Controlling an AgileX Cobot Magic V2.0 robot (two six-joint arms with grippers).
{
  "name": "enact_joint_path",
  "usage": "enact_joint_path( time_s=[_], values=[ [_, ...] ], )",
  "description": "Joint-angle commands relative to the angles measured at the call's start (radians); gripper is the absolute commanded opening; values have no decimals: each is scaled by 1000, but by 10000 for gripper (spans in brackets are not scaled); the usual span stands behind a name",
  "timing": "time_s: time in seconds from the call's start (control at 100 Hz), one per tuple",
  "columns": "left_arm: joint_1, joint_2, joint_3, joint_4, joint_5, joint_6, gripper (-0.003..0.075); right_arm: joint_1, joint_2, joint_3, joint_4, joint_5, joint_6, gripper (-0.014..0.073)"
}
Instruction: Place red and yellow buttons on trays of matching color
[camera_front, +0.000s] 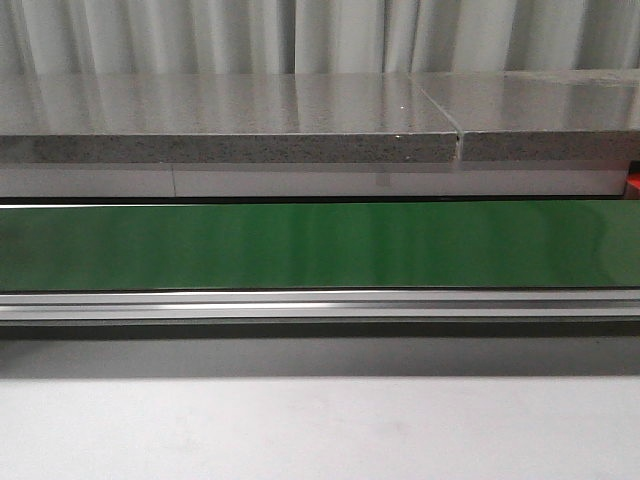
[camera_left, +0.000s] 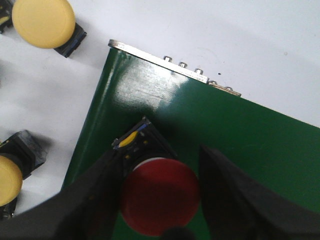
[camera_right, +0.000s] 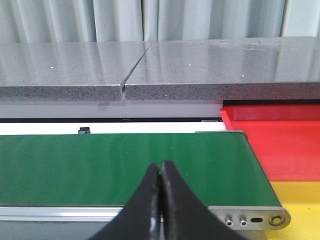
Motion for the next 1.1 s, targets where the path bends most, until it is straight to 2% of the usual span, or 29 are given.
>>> enact_joint_path(
  time_s=[0.0,0.05,0.09,0.35,0.52,0.78,1.09],
  values=[
    [-5,-48,-28,-19,-25,2,459,1,-10,-16,-9,-78,-7,-116],
    [-5,-48,-30,-19,-30,2,523,1,-10,-16,-9,-78,-7,-116],
    [-5,-50,-30,-19,-40,2,537,1,-10,-16,-9,-78,-7,-116],
    [6,-66,-101,-24,-69,-32,533,1,-10,-16,-9,-78,-7,-116],
    [78,-66,-165,-24,-73,-101,533,1,-10,-16,-9,-78,-7,-116],
    [196,-15,-177,6,-56,-115,533,1,-10,-16,-9,-77,-7,-116],
    [209,75,-179,52,-229,-123,533,1,-10,-16,-9,-77,-7,-116]
  ],
)
